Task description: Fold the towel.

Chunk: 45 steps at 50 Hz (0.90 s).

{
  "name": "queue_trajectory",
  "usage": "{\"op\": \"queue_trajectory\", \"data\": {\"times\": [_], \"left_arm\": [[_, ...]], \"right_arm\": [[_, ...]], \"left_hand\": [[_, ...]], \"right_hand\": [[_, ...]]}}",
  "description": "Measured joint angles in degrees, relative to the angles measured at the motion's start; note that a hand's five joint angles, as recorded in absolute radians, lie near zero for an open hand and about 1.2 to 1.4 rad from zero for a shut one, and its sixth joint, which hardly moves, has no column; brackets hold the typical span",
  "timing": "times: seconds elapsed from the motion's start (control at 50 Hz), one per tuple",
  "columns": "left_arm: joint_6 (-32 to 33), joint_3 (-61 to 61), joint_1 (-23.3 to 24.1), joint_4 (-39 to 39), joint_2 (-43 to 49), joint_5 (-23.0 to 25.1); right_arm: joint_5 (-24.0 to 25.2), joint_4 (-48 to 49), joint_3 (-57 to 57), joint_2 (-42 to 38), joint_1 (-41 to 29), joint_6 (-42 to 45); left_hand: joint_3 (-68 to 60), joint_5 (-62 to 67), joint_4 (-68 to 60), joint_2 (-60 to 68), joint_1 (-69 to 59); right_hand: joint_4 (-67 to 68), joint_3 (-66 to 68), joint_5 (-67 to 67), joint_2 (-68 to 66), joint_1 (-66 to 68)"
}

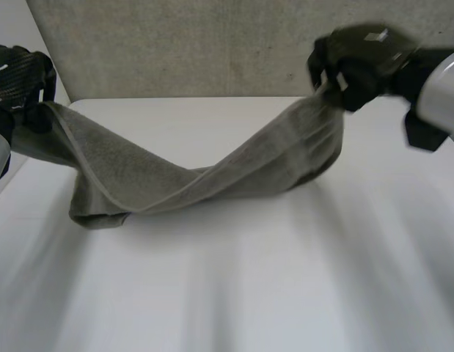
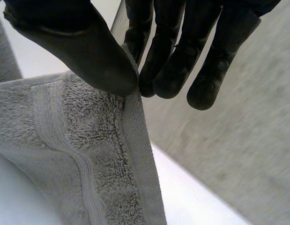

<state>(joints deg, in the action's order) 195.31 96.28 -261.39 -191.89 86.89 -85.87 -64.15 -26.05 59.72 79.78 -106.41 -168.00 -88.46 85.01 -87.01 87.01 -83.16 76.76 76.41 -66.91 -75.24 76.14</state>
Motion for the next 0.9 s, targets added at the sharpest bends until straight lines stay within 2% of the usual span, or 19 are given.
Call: {"op": "queue_trajectory", "data": {"times": [0.08, 0.2, 0.3, 0.36, 0.42, 0.52, 0.58, 0.66, 0.78, 0.84, 0.9], "left_arm": [[0.09, -0.04, 0.2, 0.77, -0.67, 0.0], [1.42, 0.1, 0.32, 2.57, 2.23, -0.04], [10.1, -2.07, 1.28, 6.55, 11.45, -0.64], [19.02, -5.69, 2.9, 10.39, 19.53, -1.96], [24.62, -9.69, 4.32, 12.61, 24.99, -3.94], [28.3, -19.11, 6.08, 13.73, 30.62, -6.84], [28.49, -26.87, 7.1, 12.91, 32.97, -7.83], [26.88, -37.47, 8.64, 7.66, 34.87, -8.2], [20.22, -47.19, 9.54, -10.14, 34.91, -8.15], [16.94, -48.12, 9.28, -17.99, 34.51, -8.09], [14.93, -47.81, 8.96, -21.81, 34.44, -8.02]], "right_arm": [[0.52, -0.97, 0.81, 3.23, 1.89, 1.94], [-0.7, -3.8, 3.9, 2.79, 3.28, 11.7], [-6.1, -5.71, 5.28, -3.51, 2.68, 22.74], [-12.12, -6.35, 4.25, -9.65, 1.66, 29.62], [-16.23, -6.1, 1.89, -14.29, 0.17, 33.51], [-19.65, -1.8, -5.7, -20.7, -3.19, 36.31], [-20.42, 4.62, -11.97, -24.17, -4.98, 36.69], [-21.39, 20.39, -18.41, -27.19, -6.41, 36.46], [-23.92, 53.43, -18.74, -26.72, -6.98, 36.01], [-24.5, 61.72, -16.12, -24.54, -6.77, 35.81], [-24.58, 63.14, -13.78, -22.95, -6.54, 35.58]], "left_hand": [[0.0, 0.0, 0.0, 0.0, 0.0], [-0.02, 0.0, 0.0, 0.0, 0.0], [-0.09, -0.01, -0.25, 0.0, 0.0], [-0.1, 0.0, -0.38, 0.0, 0.0], [-0.12, 0.0, -0.38, 0.0, 0.0], [-0.17, 0.0, -0.38, 0.01, 0.0], [-0.18, 0.0, -0.38, 0.01, 0.0], [-0.2, 0.0, -0.38, 0.01, 0.0], [-0.22, 0.0, -0.38, 0.01, 0.0], [-0.22, 0.0, -0.38, 0.01, 0.0], [-0.22, 0.0, -0.38, 0.01, 0.0]], "right_hand": [[0.0, 0.0, 0.0, 0.0, 0.04], [0.0, 0.0, 0.0, 0.0, 0.07], [0.0, 0.0, 0.0, 0.0, 0.08], [0.0, 0.0, 0.0, 0.0, 0.08], [0.0, 0.0, 0.0, -0.12, 0.08], [0.0, 0.0, 0.0, -0.81, 0.11], [0.0, 0.0, 0.0, -0.81, 0.11], [0.01, 0.0, 0.0, -1.16, 0.12], [0.01, 0.0, 0.0, -1.16, 0.12], [0.01, 0.0, 0.0, -1.16, 0.12], [0.01, 0.01, 0.0, -1.16, 0.13]]}}
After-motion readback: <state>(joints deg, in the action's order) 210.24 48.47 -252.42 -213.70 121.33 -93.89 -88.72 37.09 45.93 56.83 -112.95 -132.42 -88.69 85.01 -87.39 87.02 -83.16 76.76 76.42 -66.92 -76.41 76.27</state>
